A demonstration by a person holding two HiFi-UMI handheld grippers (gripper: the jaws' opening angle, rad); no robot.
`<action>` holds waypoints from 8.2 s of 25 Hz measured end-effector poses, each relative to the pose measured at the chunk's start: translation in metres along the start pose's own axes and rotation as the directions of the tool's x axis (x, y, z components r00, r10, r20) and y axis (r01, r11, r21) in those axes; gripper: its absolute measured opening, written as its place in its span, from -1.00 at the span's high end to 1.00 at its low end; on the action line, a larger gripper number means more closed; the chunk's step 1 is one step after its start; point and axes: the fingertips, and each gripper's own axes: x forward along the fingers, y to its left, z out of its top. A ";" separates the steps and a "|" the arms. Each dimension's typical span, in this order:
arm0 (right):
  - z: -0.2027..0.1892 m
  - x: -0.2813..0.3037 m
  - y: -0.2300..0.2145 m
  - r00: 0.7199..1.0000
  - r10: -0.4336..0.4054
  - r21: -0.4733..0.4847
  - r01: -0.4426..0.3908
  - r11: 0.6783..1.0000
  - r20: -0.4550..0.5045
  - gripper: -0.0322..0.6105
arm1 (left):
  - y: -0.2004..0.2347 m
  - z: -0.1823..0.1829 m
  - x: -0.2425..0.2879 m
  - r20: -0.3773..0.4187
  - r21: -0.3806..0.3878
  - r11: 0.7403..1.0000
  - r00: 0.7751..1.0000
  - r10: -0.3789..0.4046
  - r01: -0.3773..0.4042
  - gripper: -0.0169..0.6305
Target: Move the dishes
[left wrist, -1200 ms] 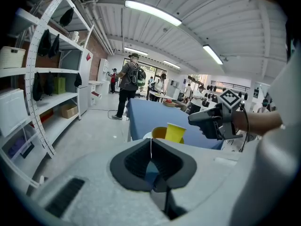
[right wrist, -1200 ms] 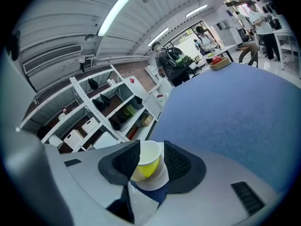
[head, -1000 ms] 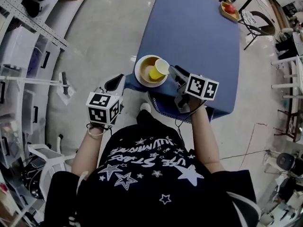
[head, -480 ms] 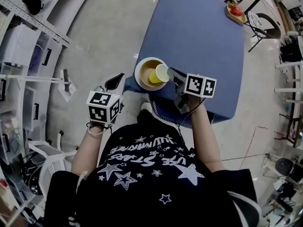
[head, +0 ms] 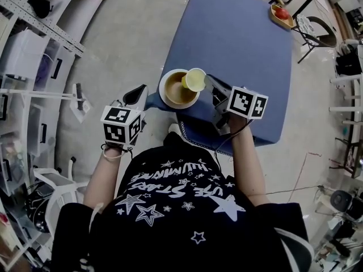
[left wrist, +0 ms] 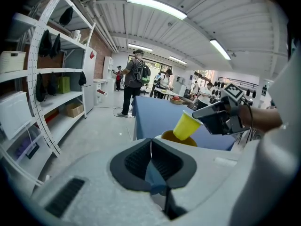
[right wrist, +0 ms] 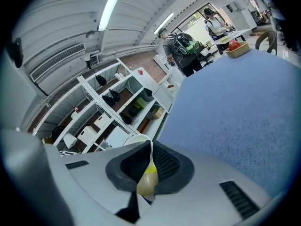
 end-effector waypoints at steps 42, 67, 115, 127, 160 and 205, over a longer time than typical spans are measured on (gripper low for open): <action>0.030 -0.024 -0.088 0.959 -0.251 0.064 0.244 0.968 0.131 0.47 | -0.001 0.035 0.048 -0.026 0.088 0.992 0.996 -0.087 0.089 0.88; -0.061 0.013 -0.019 0.908 -0.415 0.089 0.409 0.908 0.064 0.50 | 0.035 0.034 0.069 -0.142 0.173 0.908 0.922 -0.360 0.381 0.88; 0.001 0.099 -0.040 0.706 -0.683 0.362 0.597 0.716 0.186 0.82 | 0.139 0.048 0.072 -0.139 0.168 0.914 0.927 -0.350 0.370 0.88; 0.000 0.100 -0.047 0.690 -0.699 0.362 0.614 0.702 0.187 0.70 | 0.140 0.048 0.081 -0.150 0.164 0.910 0.921 -0.359 0.381 0.89; -0.023 0.043 0.015 0.617 -0.731 0.236 0.694 0.680 0.291 0.89 | 0.123 0.052 0.069 -0.147 0.196 0.846 0.868 -0.474 0.495 0.88; -0.078 -0.191 -0.047 0.823 -0.442 -0.143 0.516 0.845 0.357 0.89 | -0.139 -0.040 -0.008 -0.041 0.137 0.963 0.973 -0.227 0.231 0.88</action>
